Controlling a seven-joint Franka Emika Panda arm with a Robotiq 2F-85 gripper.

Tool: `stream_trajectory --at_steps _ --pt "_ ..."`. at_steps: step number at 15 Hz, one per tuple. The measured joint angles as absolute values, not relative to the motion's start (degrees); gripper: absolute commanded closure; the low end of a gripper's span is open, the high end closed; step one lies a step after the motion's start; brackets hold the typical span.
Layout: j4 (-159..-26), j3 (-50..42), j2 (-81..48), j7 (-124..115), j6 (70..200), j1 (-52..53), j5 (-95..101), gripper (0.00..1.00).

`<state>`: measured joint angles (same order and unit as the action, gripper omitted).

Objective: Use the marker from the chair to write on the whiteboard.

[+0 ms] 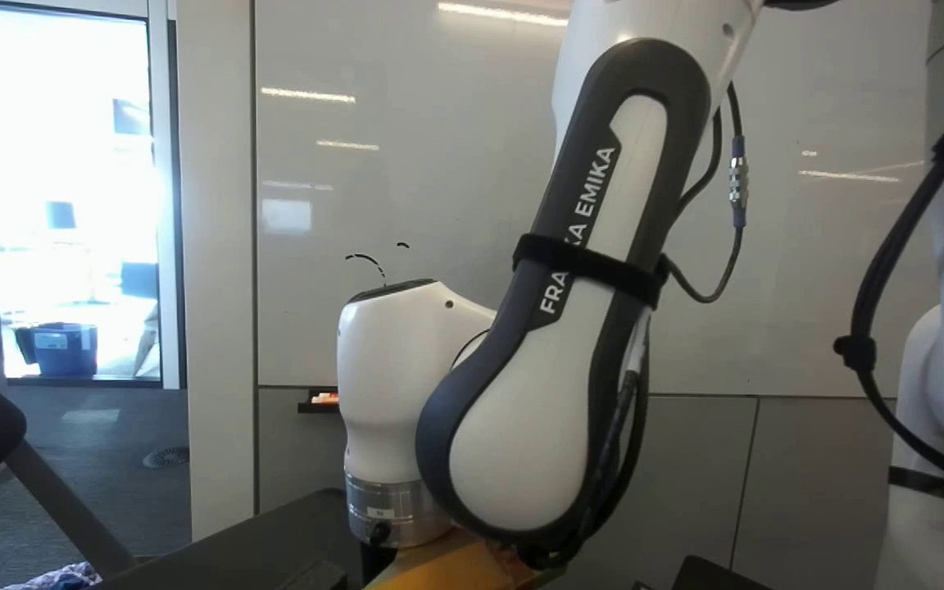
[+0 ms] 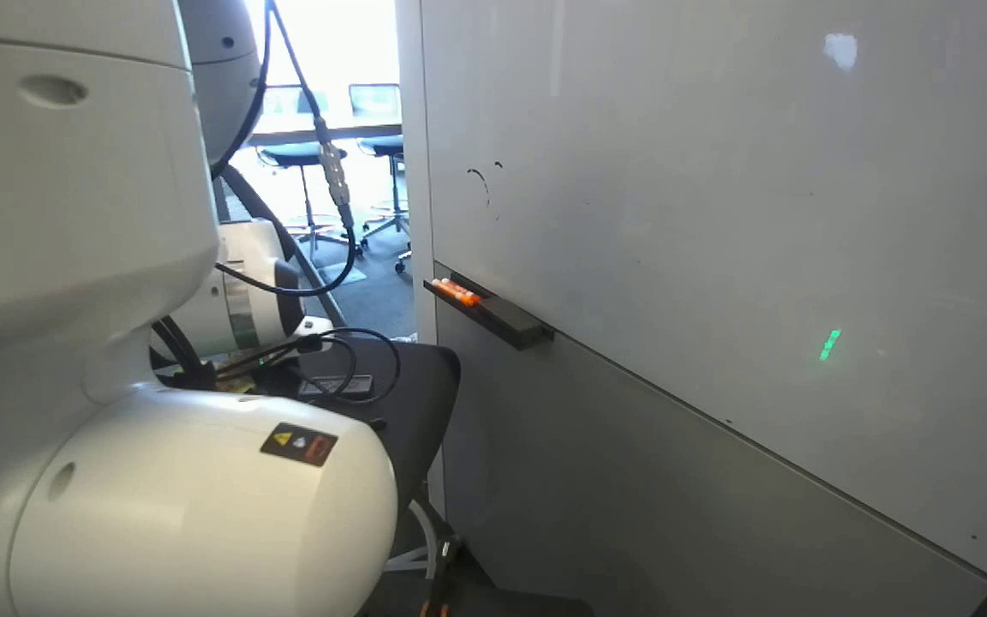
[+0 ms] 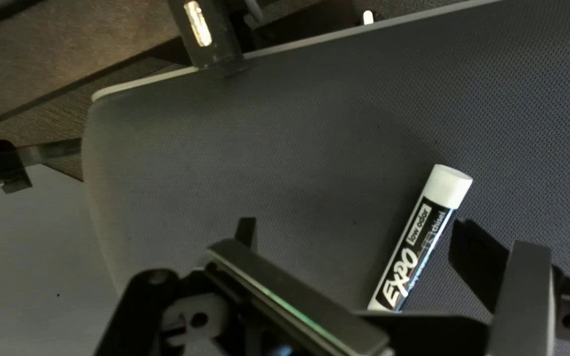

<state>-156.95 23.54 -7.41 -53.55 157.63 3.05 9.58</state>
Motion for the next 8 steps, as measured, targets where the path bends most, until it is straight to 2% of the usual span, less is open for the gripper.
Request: stream_trajectory --at_steps 4,6,7,8 --pt "-154.03 23.39 -13.89 -53.54 160.07 3.06 9.57 0.0" --pt "-152.73 20.4 -16.44 -52.16 161.1 6.01 7.19 0.0" --pt "-152.12 18.86 -17.5 -51.31 161.37 7.64 5.83 0.25" --pt "-151.52 17.61 -18.31 -50.4 161.37 9.11 4.55 0.27"
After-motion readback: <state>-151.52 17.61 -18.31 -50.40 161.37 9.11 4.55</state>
